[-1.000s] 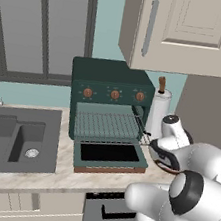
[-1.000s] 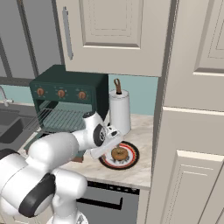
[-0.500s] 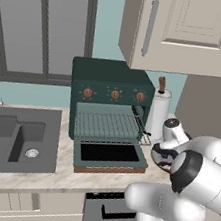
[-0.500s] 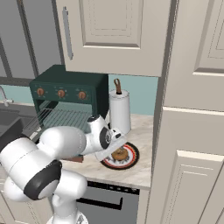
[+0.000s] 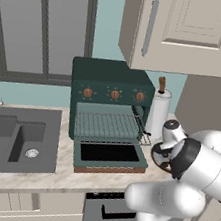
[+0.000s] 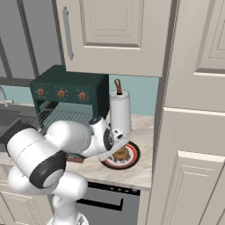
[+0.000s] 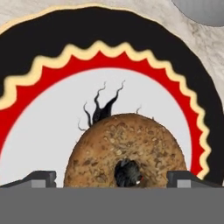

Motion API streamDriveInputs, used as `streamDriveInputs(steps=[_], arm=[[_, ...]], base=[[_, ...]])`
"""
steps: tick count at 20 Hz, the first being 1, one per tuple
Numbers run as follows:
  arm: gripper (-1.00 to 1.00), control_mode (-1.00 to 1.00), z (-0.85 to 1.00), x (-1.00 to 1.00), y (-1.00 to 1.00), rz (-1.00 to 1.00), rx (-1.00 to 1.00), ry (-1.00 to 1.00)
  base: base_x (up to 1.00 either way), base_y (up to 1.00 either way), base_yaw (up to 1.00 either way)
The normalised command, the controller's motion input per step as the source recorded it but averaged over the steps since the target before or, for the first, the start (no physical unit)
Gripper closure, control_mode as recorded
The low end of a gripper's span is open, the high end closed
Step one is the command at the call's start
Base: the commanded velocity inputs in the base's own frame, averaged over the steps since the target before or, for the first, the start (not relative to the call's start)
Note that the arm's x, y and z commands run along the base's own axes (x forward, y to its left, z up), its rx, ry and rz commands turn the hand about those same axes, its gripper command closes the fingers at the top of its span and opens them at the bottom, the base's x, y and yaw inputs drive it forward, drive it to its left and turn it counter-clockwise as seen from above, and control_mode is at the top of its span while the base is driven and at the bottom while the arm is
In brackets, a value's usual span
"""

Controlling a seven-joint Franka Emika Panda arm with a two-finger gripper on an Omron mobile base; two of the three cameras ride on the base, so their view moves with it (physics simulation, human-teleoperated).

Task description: Pick up the bagel from the plate, place it on the toaster oven rack, close the door, and set the timer.

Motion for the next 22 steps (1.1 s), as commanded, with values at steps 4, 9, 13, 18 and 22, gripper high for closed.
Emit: streamDriveInputs(steps=[4,9,13,18,22], arm=[[-1.0,-1.0,-0.34,0.05,-0.03,0.0,0.0,-0.08],[1.0,-1.0,-0.44,0.0,-0.02,0.0,-0.01,-0.05],[1.0,-1.0,-0.36,0.0,0.0,0.0,0.0,-0.02],[1.0,-1.0,-0.3,0.0,0.0,0.0,0.0,-0.02],[1.0,-1.0,-0.02,-0.34,0.0,0.0,0.0,-0.21]], base=[[0.0,0.0,0.0],[0.0,0.0,0.0],[0.0,0.0,0.0],[0.0,0.0,0.0],[0.0,0.0,0.0]])
